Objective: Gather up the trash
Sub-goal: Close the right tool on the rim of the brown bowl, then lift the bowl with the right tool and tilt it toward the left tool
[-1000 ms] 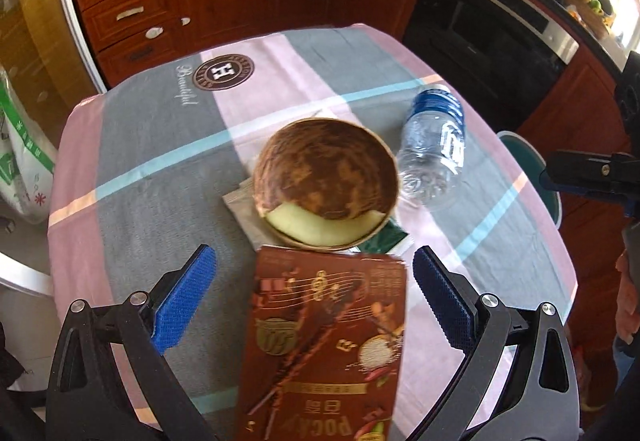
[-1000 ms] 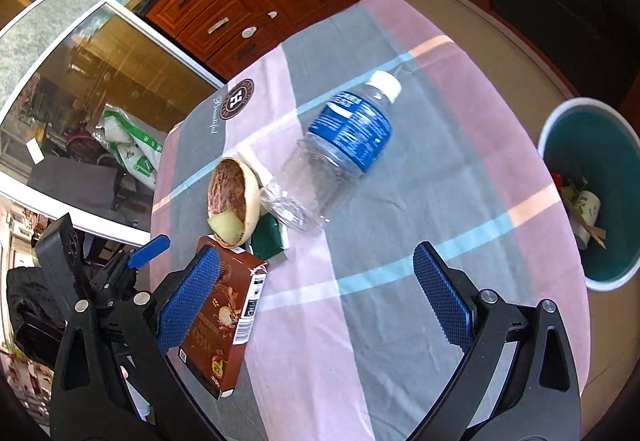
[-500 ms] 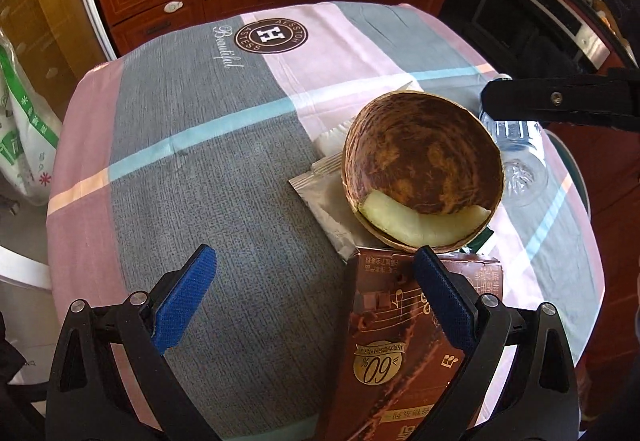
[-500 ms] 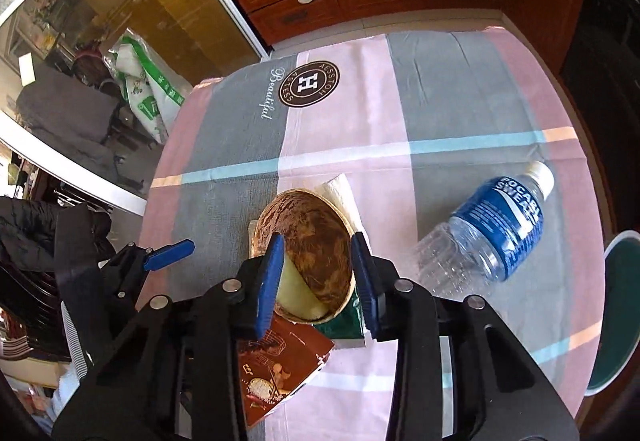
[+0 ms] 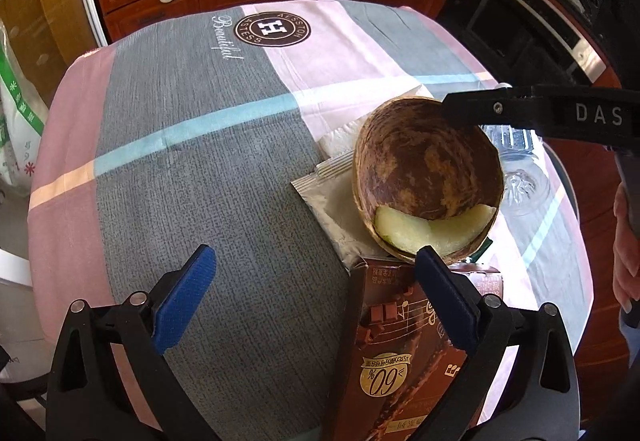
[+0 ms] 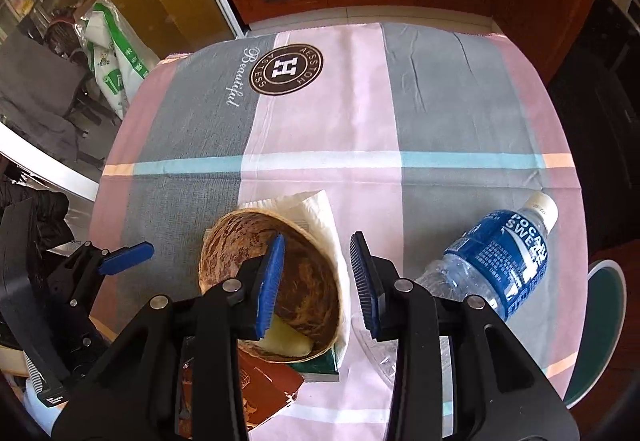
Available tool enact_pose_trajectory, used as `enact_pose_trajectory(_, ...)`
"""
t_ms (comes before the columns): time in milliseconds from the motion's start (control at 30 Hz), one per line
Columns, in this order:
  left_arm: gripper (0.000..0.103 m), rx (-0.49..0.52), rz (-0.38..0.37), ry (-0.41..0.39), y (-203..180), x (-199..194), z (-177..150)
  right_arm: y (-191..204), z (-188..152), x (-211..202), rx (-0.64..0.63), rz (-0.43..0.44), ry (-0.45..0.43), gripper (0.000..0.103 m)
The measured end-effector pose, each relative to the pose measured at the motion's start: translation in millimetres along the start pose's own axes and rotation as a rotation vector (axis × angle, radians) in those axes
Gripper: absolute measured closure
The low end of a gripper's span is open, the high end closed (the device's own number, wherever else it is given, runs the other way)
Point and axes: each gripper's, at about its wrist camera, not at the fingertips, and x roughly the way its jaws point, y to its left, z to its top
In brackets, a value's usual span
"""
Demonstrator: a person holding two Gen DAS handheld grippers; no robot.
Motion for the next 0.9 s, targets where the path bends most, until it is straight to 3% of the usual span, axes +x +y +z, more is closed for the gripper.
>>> enact_pose_trajectory(233, 0.003, 0.004, 0.002, 0.006, -1, 3, 1, 2, -2, 12, -0.022, 0.016, 0.047, 0.069)
enact_pose_trajectory(300, 0.003, 0.001, -0.004, 0.008, -1, 5, 2, 7, -6, 10, -0.043, 0.021, 0.037, 0.081)
enact_pose_trajectory(333, 0.003, 0.000, -0.003, 0.008, -2, 5, 1, 10, -7, 8, -0.058, 0.010, 0.028, 0.093)
enact_pose_trajectory(367, 0.003, 0.006, 0.003, 0.014, -2, 8, 0, 11, -8, 8, -0.063, 0.021, 0.031, 0.094)
enact_pose_trajectory(567, 0.003, 0.036, 0.025, 0.014, -9, 10, -5, 12, -11, 24, -0.037, 0.065, 0.098, 0.086)
enact_pose_trajectory(700, 0.004, 0.009, 0.015, 0.005, -8, 1, -9, 21, -19, 11, -0.069, 0.029, 0.033, 0.097)
enact_pose_trajectory(900, 0.005, 0.008, -0.017, -0.021, -25, -20, -19, 16, -41, -34, -0.069, -0.027, -0.090, 0.097)
